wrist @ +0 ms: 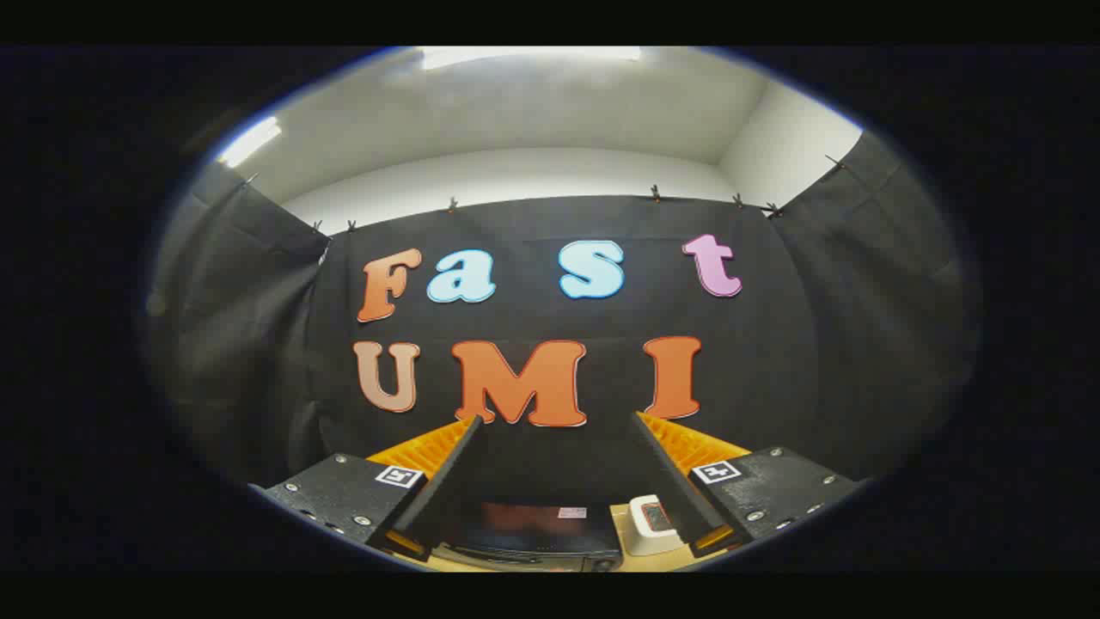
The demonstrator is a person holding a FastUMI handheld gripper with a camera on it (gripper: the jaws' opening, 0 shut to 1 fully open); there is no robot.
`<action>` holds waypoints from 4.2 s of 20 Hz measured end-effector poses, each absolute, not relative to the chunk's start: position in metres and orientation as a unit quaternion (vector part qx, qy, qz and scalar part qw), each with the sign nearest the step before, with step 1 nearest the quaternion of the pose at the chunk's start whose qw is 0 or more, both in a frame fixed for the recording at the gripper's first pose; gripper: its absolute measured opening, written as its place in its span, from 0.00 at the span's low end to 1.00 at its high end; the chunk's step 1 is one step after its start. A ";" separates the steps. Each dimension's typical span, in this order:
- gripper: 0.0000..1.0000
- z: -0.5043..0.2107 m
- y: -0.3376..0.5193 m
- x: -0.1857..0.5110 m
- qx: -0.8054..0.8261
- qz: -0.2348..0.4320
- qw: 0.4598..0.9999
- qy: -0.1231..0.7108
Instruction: Open the toaster oven, put the food inside, and close the toaster oven door.
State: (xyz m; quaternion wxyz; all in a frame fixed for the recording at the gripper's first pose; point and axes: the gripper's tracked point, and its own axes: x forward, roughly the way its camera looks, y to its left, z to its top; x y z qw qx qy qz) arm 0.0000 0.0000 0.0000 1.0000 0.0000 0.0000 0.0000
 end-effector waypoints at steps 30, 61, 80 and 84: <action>0.98 -0.239 0.066 0.007 -0.050 0.057 0.966 0.248; 0.93 -0.346 0.083 -0.079 -0.017 0.066 0.933 0.353; 0.87 -0.419 0.094 -0.159 0.114 0.075 0.846 0.515; 0.87 -0.438 0.095 -0.178 0.106 0.068 0.825 0.551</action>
